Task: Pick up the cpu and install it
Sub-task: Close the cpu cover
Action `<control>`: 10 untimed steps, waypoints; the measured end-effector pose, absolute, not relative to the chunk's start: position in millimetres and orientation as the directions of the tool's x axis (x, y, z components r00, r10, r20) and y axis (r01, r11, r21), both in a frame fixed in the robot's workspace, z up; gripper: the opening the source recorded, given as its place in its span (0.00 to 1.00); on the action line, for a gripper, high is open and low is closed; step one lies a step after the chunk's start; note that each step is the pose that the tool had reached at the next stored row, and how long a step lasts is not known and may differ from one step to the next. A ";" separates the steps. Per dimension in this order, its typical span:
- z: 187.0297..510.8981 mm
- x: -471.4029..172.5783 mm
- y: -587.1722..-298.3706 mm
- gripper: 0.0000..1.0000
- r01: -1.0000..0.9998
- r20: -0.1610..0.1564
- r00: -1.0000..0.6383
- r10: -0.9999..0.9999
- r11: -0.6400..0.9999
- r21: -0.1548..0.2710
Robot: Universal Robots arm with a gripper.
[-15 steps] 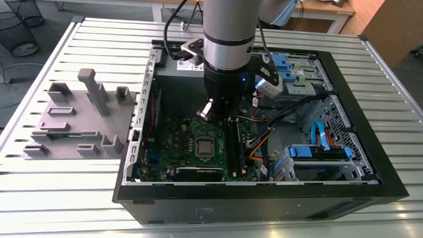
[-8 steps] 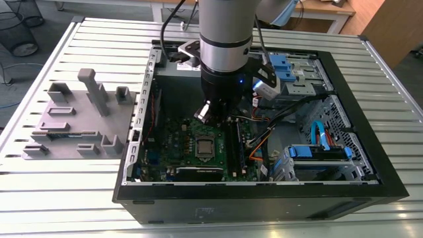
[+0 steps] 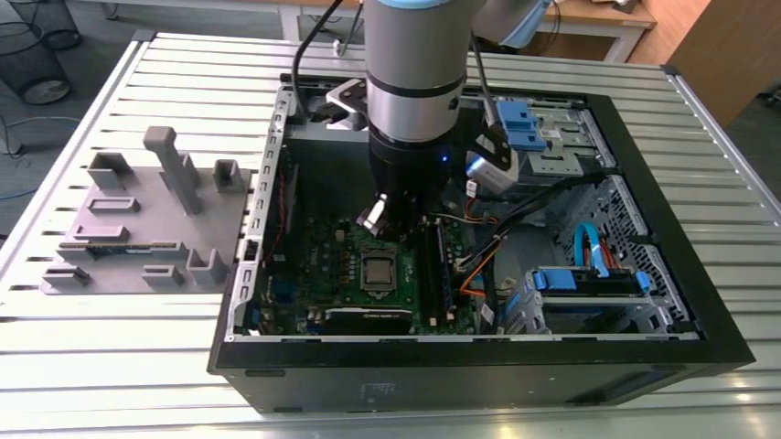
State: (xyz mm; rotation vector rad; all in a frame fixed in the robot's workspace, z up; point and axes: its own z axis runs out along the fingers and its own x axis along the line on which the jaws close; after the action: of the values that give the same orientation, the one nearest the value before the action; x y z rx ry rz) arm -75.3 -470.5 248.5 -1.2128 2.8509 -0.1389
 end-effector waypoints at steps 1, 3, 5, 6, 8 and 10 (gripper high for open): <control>248.6 -75.6 -472.4 0.11 -0.717 -0.004 -0.693 -0.720 0.691 -0.096; 248.6 -77.0 -475.4 0.11 -0.717 -0.010 -0.694 -0.720 0.691 -0.093; 248.5 -80.8 -477.3 0.11 -0.716 -0.017 -0.693 -0.720 0.692 -0.091; 248.5 -83.7 -477.5 0.11 -0.716 -0.020 -0.693 -0.720 0.692 -0.090; 248.4 -88.1 -477.8 0.11 -0.716 -0.024 -0.693 -0.720 0.692 -0.089; 248.4 -89.3 -478.7 0.11 -0.716 -0.025 -0.693 -0.720 0.692 -0.089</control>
State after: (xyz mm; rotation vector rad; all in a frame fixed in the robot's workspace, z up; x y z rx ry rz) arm -89.3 -478.7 248.4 -1.2048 2.8366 -0.1118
